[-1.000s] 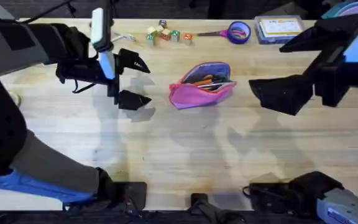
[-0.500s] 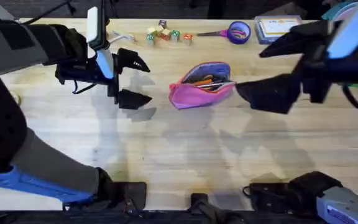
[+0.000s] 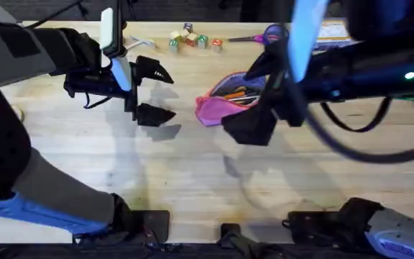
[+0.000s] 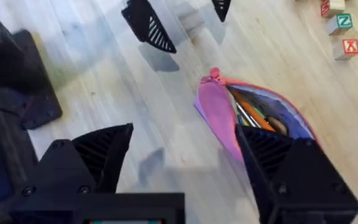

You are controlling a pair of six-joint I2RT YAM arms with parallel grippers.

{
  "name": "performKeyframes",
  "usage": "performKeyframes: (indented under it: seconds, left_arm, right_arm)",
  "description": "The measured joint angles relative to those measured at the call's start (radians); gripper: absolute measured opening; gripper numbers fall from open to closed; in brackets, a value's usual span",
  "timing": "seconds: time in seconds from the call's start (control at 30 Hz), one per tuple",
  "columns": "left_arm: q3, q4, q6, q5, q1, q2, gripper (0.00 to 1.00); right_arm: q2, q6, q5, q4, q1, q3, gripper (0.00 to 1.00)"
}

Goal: Unzip the bag, pick up the pens from the table one at a time and place them inside, then zip the bag closed.

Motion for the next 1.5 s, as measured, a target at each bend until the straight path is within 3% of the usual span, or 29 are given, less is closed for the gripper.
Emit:
performKeyframes:
  seconds: [0.17, 0.2, 0.23, 0.3, 0.6, 1.03, 1.5]
  left_arm:
    - [0.0, 0.0, 0.0, 0.0, 0.0, 0.0, 0.993]
    - [0.0, 0.0, 0.0, 0.0, 0.0, 0.0, 0.993]
    - [0.0, 0.0, 0.0, 0.0, 0.0, 0.0, 0.993]
    - [0.0, 0.0, 0.0, 0.0, 0.0, 0.0, 0.993]
    - [0.0, 0.0, 0.0, 0.0, 0.0, 0.0, 0.994]
    - [0.0, 0.0, 0.0, 0.0, 0.0, 0.0, 0.993]
    - [0.0, 0.0, 0.0, 0.0, 0.0, 0.0, 0.993]
  right_arm:
    - [0.068, 0.004, 0.096, -0.015, 0.085, 0.079, 0.996]
    - [0.087, 0.004, 0.105, -0.023, 0.096, 0.106, 0.996]
    - [0.166, 0.007, 0.13, -0.05, 0.126, 0.212, 0.997]
    - [0.193, 0.007, 0.134, -0.052, 0.131, 0.233, 0.996]
    - [0.248, -0.016, 0.137, -0.051, 0.132, 0.238, 0.997]
    - [0.324, -0.274, 0.137, -0.038, 0.132, 0.238, 0.998]
    - [0.413, -0.308, 0.141, -0.014, 0.132, 0.238, 0.998]
